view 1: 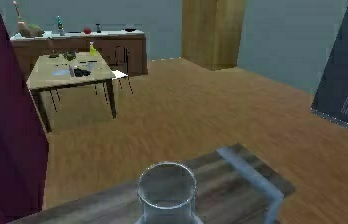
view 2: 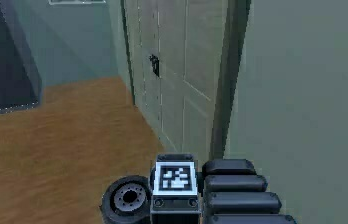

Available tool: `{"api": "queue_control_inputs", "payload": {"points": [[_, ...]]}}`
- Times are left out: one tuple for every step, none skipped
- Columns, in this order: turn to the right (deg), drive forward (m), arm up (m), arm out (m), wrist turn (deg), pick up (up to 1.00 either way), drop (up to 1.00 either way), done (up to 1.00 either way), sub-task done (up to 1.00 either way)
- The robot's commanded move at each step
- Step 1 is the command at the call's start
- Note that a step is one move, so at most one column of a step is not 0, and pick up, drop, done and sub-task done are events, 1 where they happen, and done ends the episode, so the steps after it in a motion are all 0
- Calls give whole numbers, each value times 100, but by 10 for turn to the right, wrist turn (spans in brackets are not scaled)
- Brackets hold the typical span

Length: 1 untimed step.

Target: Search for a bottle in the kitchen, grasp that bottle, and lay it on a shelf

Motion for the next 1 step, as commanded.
{"api": "queue_control_inputs", "payload": {"points": [[360, 0, 0, 0, 0, 0, 0, 0, 0]]}}
